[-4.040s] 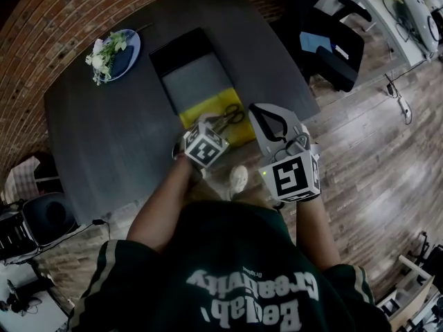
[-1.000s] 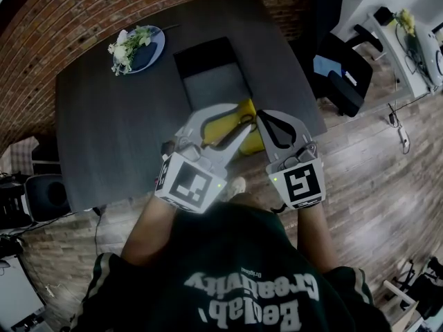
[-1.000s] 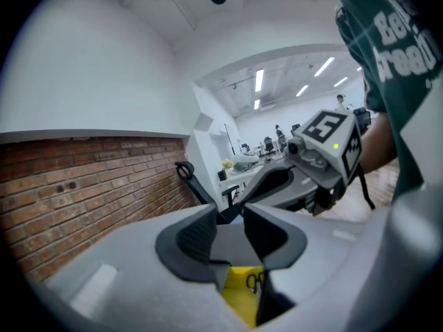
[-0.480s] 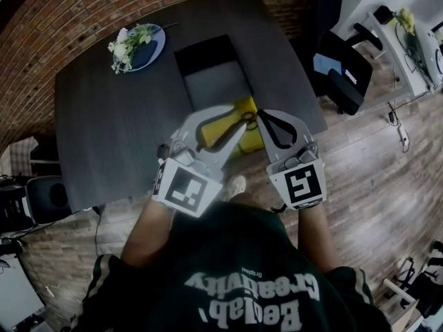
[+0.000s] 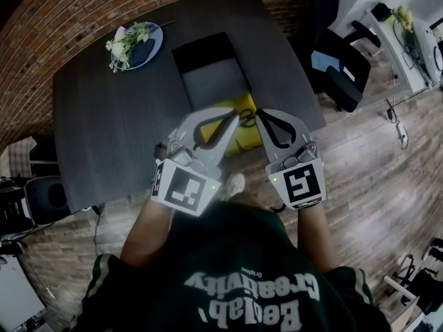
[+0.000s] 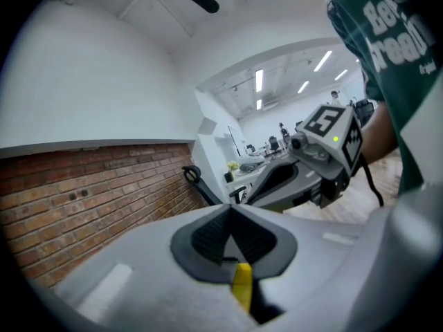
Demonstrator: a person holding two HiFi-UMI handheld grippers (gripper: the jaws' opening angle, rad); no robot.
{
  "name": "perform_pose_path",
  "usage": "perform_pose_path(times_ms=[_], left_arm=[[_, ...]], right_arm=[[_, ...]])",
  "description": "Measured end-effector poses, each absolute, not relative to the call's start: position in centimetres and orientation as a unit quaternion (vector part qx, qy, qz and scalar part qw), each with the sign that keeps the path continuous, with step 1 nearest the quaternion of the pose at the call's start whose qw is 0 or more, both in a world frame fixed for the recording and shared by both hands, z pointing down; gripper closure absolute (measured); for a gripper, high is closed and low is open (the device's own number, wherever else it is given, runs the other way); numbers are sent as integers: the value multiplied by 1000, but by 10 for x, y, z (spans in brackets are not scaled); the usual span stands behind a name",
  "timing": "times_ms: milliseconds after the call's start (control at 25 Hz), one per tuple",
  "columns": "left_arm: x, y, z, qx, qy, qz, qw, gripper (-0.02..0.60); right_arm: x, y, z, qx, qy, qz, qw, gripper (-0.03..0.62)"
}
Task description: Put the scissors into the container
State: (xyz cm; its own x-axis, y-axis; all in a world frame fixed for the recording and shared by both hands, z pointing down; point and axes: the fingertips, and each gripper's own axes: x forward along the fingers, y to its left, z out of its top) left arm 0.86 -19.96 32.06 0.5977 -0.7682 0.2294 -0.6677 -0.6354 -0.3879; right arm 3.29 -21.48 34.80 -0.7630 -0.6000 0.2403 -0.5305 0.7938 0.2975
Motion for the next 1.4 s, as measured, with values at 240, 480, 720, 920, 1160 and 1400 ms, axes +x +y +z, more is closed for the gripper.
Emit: perform_pose_path(times_ms=[240,480,720,920,1160,1400], left_arm=[[8,-199,315,-880,413,-186,141,580],[10,-194,311,-875,421,-186,147,580],[8,-188,300,-869,432,-185,156,580],[6,-181,298,-869,431,-183,159,580],[2,-178,296,-872,427,-178,161,580],[-10,-170,287,-867,431,-172,182,580]], right_arm=[[34,-211,348,304,-933,-105,163,588],[35,-205,347,300,-935,-107,156,588],[32,-197,346,294,-937,-111,151,588],[29,-191,343,295,-937,-113,148,588],[26,-187,341,300,-934,-118,152,588],[16,-181,338,312,-930,-123,153,588]])
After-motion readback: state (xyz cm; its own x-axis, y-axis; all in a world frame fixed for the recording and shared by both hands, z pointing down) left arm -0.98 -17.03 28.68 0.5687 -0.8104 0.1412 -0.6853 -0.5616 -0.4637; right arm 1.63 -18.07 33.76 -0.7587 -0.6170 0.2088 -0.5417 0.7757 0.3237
